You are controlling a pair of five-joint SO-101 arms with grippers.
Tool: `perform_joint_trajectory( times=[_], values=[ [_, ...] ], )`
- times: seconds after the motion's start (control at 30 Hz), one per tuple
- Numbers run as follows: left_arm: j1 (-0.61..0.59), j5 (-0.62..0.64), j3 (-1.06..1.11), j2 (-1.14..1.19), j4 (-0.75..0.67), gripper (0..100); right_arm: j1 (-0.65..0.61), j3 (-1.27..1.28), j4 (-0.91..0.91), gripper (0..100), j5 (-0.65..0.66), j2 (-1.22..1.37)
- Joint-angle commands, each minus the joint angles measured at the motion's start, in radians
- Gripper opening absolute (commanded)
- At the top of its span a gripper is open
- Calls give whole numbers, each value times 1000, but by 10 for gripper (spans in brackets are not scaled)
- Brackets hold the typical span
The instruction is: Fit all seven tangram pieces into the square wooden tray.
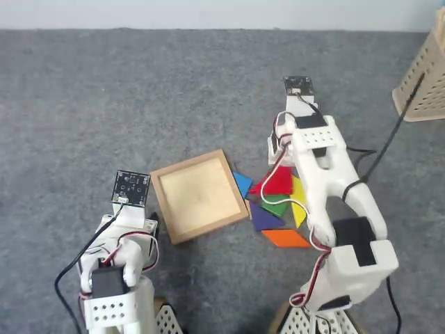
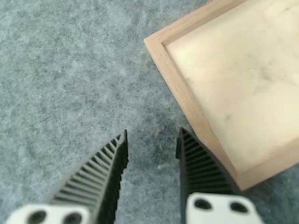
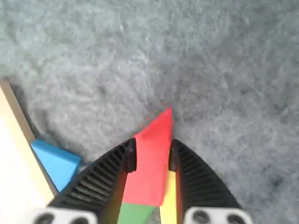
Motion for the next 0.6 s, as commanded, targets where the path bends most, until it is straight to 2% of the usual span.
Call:
perform_joint_trajectory(
  times=[0.0,0.13,0.4,0.57],
  values=[
    [0,-5,-12,-6,5,168,-22,32,-61,54,23,-77],
    [0,-5,-12,-6,5,168,-39,43,-77,9,23,-61],
    [0,-5,-12,-6,5,168,-36,34,-42,9,18,-76],
    [0,-5,-12,-6,5,168,-50,23,93,152,25,-203]
  ],
)
